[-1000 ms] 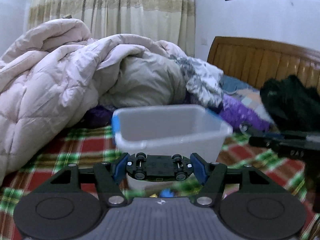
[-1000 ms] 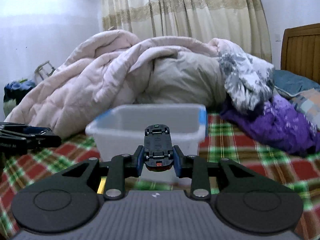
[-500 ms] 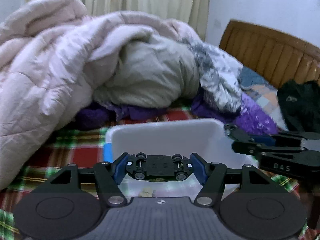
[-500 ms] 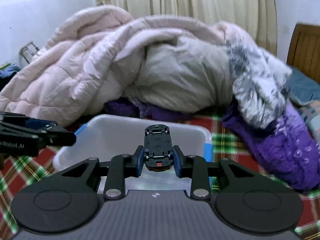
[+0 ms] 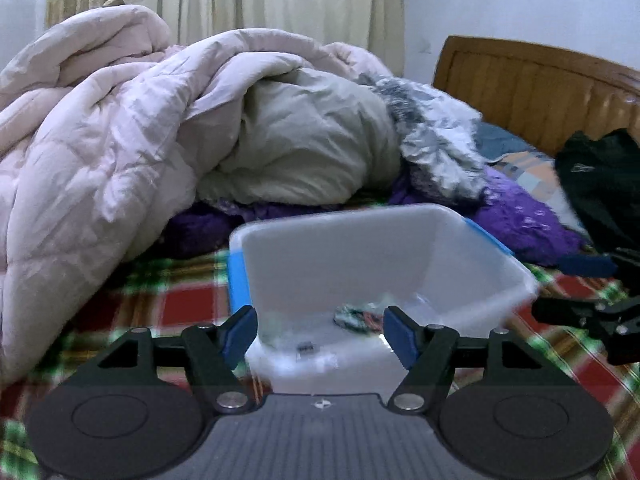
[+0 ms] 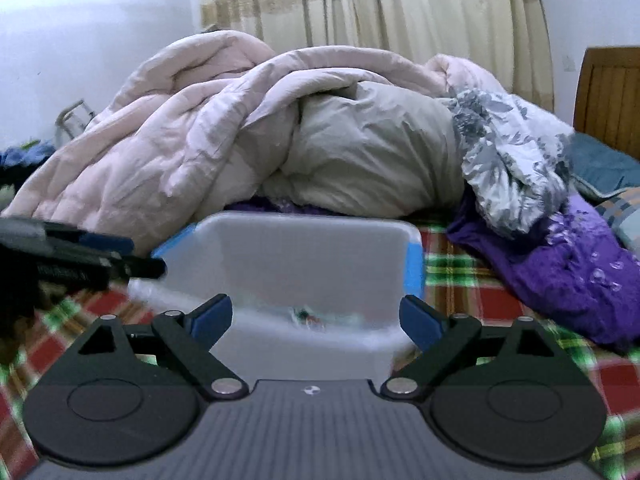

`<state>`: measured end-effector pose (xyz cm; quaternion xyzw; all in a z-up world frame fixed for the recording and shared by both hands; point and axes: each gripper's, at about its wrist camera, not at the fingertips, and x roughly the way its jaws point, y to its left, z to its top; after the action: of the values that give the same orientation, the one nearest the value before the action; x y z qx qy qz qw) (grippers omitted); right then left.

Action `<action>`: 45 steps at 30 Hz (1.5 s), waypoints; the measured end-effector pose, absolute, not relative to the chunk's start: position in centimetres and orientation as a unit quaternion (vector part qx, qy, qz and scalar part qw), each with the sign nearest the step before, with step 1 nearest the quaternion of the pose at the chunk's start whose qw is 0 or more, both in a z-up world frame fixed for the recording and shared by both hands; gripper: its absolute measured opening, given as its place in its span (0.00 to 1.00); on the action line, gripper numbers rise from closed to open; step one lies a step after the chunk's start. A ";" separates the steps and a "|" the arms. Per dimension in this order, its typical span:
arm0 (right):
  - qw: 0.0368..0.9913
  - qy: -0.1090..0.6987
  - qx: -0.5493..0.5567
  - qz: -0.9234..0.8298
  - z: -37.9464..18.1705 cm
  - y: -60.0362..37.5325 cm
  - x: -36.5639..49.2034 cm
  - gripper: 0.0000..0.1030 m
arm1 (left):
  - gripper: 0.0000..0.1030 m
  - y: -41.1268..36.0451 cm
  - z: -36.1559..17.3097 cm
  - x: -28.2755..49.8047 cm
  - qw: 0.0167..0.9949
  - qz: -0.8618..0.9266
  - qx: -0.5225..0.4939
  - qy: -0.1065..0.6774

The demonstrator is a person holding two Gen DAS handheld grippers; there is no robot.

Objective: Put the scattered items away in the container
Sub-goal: 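Lower both grippers back toward the scattered toys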

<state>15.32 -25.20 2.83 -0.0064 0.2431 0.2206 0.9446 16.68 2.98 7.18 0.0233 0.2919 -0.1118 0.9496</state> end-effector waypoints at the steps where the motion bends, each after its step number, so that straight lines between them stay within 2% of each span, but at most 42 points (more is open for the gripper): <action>1: 0.944 0.245 -0.012 0.221 2.1 -25.4 14.3 0.91 | 0.73 3.2 6.6 15.3 0.950 -0.113 0.023 0.289; 6: 0.931 0.295 -0.017 0.213 -2.9 -26.0 11.2 0.90 | 0.75 4.1 2.4 9.7 0.947 -0.116 0.011 0.298; 10: 0.921 0.325 -0.014 0.214 -6.0 -25.2 10.1 0.87 | 0.75 2.9 -1.9 7.4 0.935 -0.123 0.051 0.330; 14: 0.921 0.320 -0.044 0.216 -6.6 -24.3 10.1 0.87 | 0.75 1.5 -4.5 6.6 0.926 -0.126 0.104 0.340; 36: 0.919 0.324 -0.003 0.226 -9.5 -22.4 12.0 0.84 | 0.75 1.1 -6.9 8.9 0.935 -0.119 0.092 0.321; 39: 0.913 0.328 -0.019 0.242 -9.6 -21.3 12.0 0.73 | 0.75 1.0 -6.9 8.6 0.935 -0.124 0.096 0.319; 41: 0.909 0.328 -0.021 0.256 -9.6 -21.2 11.9 0.61 | 0.75 1.0 -6.9 8.4 0.934 -0.127 0.102 0.318; 44: 0.902 0.334 -0.012 0.273 -9.4 -22.0 11.9 0.52 | 0.75 1.2 -6.9 8.2 0.934 -0.132 0.102 0.317; 45: 0.901 0.337 -0.006 0.272 -9.4 -22.4 11.9 0.51 | 0.75 1.3 -6.9 8.1 0.934 -0.133 0.100 0.317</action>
<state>11.94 -22.37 -9.36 -0.0063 0.3369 0.2722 0.9013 8.11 1.28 -6.88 0.1000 0.3173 -0.1327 0.9337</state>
